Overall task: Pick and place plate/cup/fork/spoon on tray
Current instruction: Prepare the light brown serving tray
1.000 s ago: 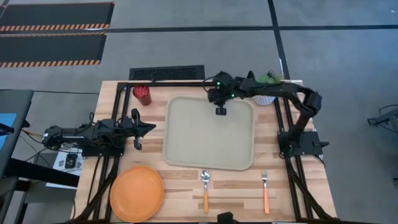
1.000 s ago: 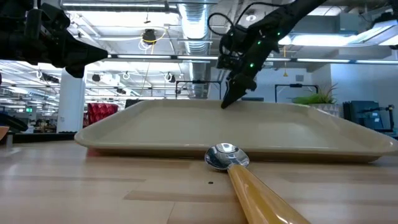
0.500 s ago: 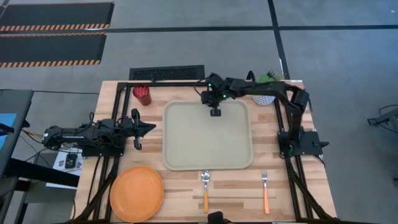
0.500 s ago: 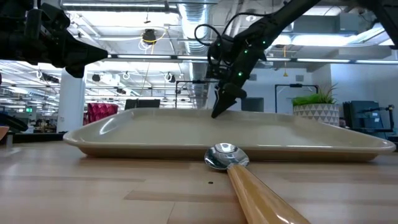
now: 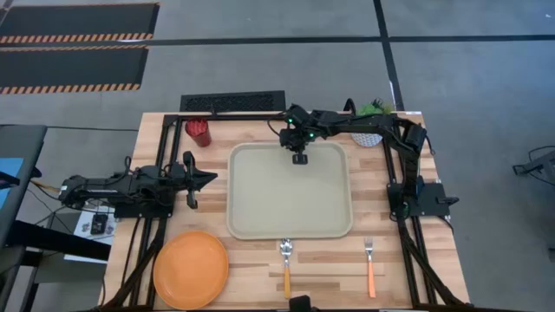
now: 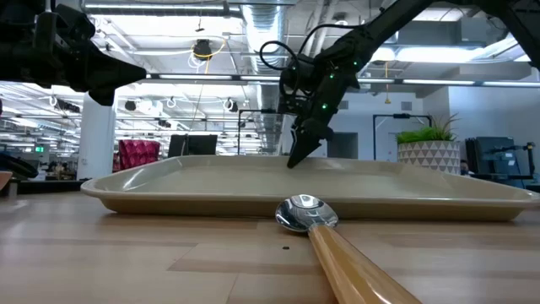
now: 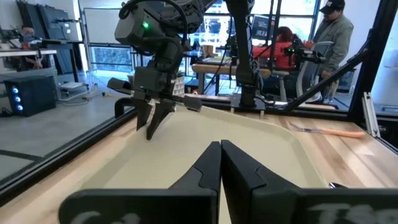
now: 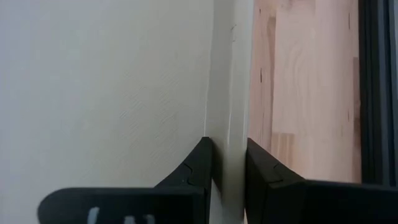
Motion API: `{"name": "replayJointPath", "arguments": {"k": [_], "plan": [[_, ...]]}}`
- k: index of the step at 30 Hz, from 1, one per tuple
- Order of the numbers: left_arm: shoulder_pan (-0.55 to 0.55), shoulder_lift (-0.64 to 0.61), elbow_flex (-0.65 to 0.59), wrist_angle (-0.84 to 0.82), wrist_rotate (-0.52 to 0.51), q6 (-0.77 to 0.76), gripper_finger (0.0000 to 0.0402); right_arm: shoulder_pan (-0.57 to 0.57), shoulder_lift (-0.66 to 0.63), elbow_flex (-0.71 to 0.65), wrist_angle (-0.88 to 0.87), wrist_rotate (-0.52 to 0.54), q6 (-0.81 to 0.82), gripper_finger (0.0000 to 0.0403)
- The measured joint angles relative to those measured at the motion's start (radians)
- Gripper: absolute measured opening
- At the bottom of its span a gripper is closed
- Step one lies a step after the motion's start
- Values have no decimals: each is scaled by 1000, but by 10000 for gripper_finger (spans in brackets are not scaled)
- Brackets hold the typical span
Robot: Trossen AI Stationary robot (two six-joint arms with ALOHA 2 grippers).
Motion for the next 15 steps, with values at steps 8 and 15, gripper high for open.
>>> {"name": "replayJointPath", "arguments": {"k": [8,15], "plan": [[0,0,0,0,0,0,0,3,0,0,0,-23,10,64],[0,0,0,0,0,0,0,13,0,-4,5,-38,20,64]]}}
